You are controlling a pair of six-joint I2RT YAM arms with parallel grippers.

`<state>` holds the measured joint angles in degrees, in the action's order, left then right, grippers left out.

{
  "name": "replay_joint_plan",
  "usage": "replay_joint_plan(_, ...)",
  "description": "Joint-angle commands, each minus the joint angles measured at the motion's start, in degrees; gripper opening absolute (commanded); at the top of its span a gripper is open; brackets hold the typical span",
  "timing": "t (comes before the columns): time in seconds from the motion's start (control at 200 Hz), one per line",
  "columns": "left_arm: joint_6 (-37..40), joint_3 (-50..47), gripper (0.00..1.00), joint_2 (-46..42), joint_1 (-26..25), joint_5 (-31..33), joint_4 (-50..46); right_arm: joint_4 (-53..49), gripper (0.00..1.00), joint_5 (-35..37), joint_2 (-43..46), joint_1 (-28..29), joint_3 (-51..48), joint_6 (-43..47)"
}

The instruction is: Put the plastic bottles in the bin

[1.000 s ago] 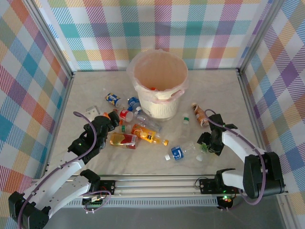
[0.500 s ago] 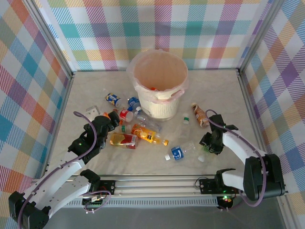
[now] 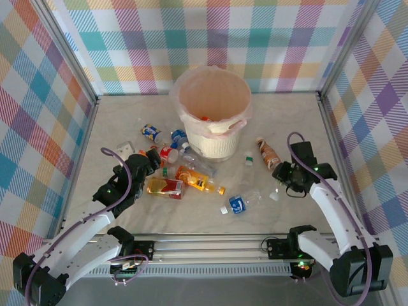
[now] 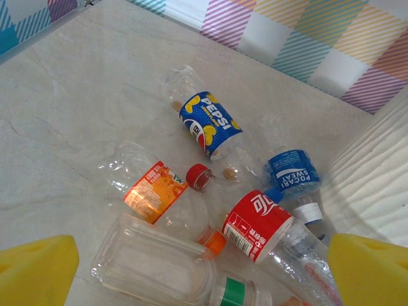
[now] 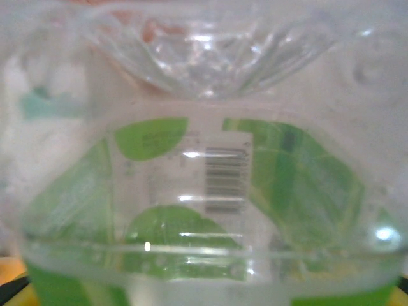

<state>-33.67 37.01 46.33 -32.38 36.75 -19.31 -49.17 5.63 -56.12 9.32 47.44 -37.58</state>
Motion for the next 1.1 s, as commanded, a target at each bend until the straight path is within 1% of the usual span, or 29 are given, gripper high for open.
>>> replay_joint_plan(0.0, -0.67, 1.46, 1.0, 0.28, 0.04, 1.2, 1.02, -0.27, 0.37, -1.99, 0.03, -0.4, 6.96, 3.61)
replay_joint_plan(0.235, -1.09, 1.26, 1.0, 0.43, 0.04, 1.02, 0.09, 2.73, 0.37, -8.25, -7.62, -0.19, 24.2, 9.43)
replay_joint_plan(0.395, -1.87, 0.66, 1.0, -0.01, 0.04, 0.68, -0.01, 7.12, 0.37, -12.8, -13.36, 0.55, 33.79, 10.77)
replay_joint_plan(0.53, -1.99, 0.66, 1.0, -0.05, 0.06, 0.47, 0.09, 10.36, 0.37, -15.55, -18.71, 2.35, 41.3, 11.71)
replay_joint_plan(0.73, -2.03, 0.7, 1.0, -0.52, 0.13, 0.69, -0.11, 10.92, 0.35, -16.78, -28.79, 6.04, 54.27, 13.71)
replay_joint_plan(1.095, -2.29, 0.42, 1.0, -0.7, 0.11, 0.77, -0.64, 5.72, 0.35, -17.91, -48.46, 12.49, 80.11, 19.4)
